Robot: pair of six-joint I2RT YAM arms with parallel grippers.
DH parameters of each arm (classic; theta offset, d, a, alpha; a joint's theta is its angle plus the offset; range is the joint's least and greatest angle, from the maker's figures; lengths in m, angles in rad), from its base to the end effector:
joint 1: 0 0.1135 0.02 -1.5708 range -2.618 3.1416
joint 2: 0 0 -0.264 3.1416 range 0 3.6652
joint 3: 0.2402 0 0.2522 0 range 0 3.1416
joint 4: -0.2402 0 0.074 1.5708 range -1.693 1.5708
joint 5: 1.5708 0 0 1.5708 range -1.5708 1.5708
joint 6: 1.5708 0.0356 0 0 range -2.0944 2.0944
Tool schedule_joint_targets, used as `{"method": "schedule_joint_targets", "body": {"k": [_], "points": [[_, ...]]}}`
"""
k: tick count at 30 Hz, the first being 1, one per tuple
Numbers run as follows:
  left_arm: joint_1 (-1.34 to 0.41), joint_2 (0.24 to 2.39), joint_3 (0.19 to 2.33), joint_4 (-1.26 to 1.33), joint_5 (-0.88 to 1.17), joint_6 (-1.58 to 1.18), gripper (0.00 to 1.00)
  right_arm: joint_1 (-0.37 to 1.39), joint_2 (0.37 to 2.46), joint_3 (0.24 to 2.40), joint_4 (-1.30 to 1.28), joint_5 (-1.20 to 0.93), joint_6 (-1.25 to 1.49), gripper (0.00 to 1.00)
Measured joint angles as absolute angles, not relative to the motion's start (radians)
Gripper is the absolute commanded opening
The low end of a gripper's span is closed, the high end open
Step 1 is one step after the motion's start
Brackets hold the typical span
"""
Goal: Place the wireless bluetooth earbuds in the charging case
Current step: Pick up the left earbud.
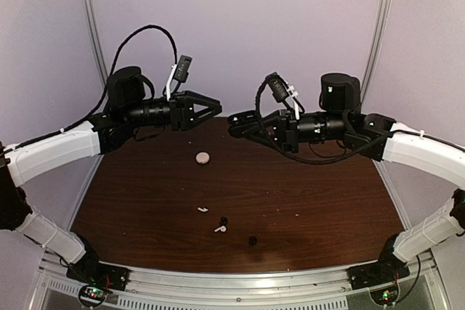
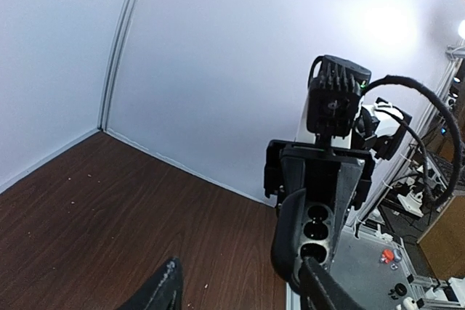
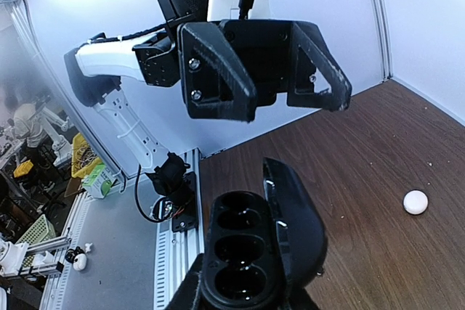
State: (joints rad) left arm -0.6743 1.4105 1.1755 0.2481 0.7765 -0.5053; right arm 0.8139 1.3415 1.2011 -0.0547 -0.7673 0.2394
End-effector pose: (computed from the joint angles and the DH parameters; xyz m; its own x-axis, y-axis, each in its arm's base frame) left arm 0.2418 -0.2252 0.3767 -0.4716 -0.0651 -0.8794 0.8737 0.1008 -0.4760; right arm 0.1940 0.2414 0.3764 -0.3643 -0.1371 -0.9211 -0.9311 0.0326 0.3634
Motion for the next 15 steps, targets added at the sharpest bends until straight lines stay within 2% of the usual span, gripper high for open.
{"method": "schedule_joint_targets", "body": {"k": [7,15], "points": [[-0.630,1.312,1.082,0.256,0.714,-0.492,0.53,0.798,1.263,1.148,-0.065,-0.756,0.250,0.00],[-0.630,1.224,0.917,0.115,0.656,-0.406,0.50,0.778,1.106,1.090,-0.149,-0.711,0.266,0.00]]}}
